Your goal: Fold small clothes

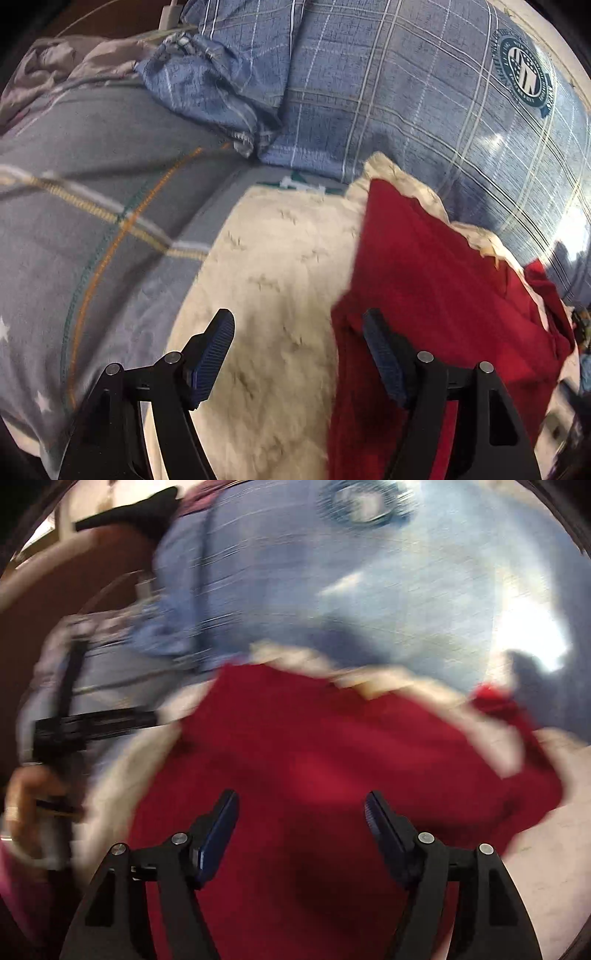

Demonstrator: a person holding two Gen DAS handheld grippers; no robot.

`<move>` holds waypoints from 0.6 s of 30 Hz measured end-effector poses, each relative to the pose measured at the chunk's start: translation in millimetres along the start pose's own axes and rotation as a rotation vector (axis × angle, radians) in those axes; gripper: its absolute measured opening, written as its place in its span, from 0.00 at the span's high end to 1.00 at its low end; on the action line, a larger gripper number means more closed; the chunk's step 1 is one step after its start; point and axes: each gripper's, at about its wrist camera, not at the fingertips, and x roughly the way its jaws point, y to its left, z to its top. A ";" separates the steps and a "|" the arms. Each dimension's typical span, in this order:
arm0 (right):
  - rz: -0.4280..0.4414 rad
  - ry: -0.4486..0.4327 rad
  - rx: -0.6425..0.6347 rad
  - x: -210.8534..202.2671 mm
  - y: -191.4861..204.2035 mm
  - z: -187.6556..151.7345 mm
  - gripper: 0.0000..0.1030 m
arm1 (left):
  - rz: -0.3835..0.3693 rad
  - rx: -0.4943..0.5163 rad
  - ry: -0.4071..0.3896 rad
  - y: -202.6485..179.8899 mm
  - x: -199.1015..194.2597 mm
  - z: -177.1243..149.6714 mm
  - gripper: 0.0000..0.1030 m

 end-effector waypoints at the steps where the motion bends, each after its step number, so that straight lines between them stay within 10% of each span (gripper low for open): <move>1: 0.058 0.033 -0.008 3.3 12.3 -3.7 0.30 | -0.014 0.002 0.022 1.5 -3.7 -6.3 0.30; 13: 0.049 0.051 0.130 -12.4 -15.4 -28.4 0.29 | -0.074 0.020 0.134 9.8 -24.2 -65.3 0.34; 18: 0.061 0.052 0.171 -13.5 -23.1 -34.5 0.29 | -0.048 0.130 0.115 -20.4 -20.8 -66.8 0.62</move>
